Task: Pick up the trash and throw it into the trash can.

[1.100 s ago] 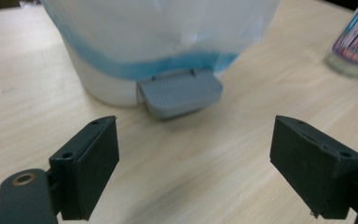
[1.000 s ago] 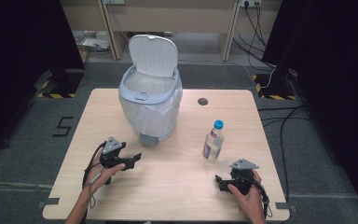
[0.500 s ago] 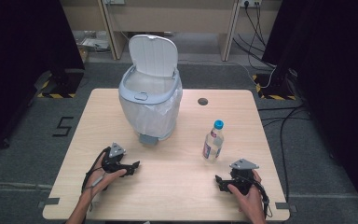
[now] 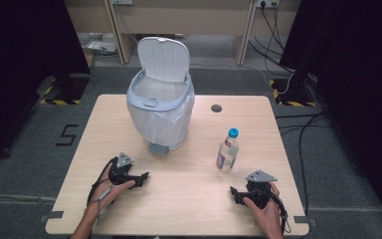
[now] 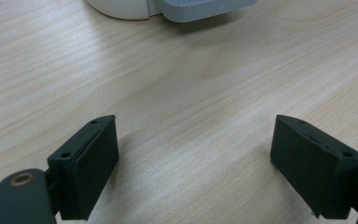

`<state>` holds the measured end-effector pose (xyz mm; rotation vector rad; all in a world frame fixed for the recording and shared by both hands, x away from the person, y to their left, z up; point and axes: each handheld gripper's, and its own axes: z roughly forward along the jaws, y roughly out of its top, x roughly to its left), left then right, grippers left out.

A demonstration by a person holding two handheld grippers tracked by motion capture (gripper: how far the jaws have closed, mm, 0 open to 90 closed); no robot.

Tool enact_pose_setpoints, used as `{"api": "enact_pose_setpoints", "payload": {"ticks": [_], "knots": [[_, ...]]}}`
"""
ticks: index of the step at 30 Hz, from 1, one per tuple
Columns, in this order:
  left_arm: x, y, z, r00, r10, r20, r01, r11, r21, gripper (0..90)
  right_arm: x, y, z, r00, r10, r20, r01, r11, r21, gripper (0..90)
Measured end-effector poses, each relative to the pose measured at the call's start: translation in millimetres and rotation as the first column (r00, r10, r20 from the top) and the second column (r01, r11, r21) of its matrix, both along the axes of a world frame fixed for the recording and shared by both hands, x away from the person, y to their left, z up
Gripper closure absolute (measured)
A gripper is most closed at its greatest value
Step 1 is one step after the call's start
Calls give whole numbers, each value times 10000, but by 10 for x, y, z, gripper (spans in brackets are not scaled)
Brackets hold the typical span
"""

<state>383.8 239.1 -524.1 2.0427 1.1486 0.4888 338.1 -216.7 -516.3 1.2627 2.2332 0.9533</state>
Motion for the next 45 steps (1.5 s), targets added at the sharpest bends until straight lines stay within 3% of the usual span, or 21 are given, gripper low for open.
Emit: {"api": "enact_pose_setpoints", "payload": {"ticks": [3, 15, 20, 26, 38, 42, 45], "knots": [[0, 0, 0, 10000, 2, 3, -2, 10000, -1, 141, -23, -7, 23, 9985, -97, 547, 85, 9997, 230, 153], [1, -3, -2, 10000, 40, 26, -40, 10000, 2, 140, -15, 60, 213, 9875, 45, 1573, -199, 9952, 963, 148], [1, -1, 1, 10000, 55, -10, -55, 10000, 24, 140, 107, 145, 291, 9789, 258, 2025, -423, 9961, 774, 152], [2, -1, 0, 10000, 94, -1, -94, 10000, -8, 141, 224, 213, 337, 9745, 308, 2222, -524, 9944, 919, 151], [4, 0, -2, 9999, 166, 18, -166, 9999, -26, 141, 434, 356, 284, 9696, 479, 2399, -702, 9939, 849, 151], [3, 1, -1, 9999, 159, -4, -159, 9999, -13, 141, 509, 355, 237, 9728, 277, 2301, -619, 9878, 1429, 160], [3, 3, 0, 9999, 173, -6, -173, 9999, 0, 141, 553, 353, 201, 9704, 198, 2405, -591, 9858, 1572, 175]]}}
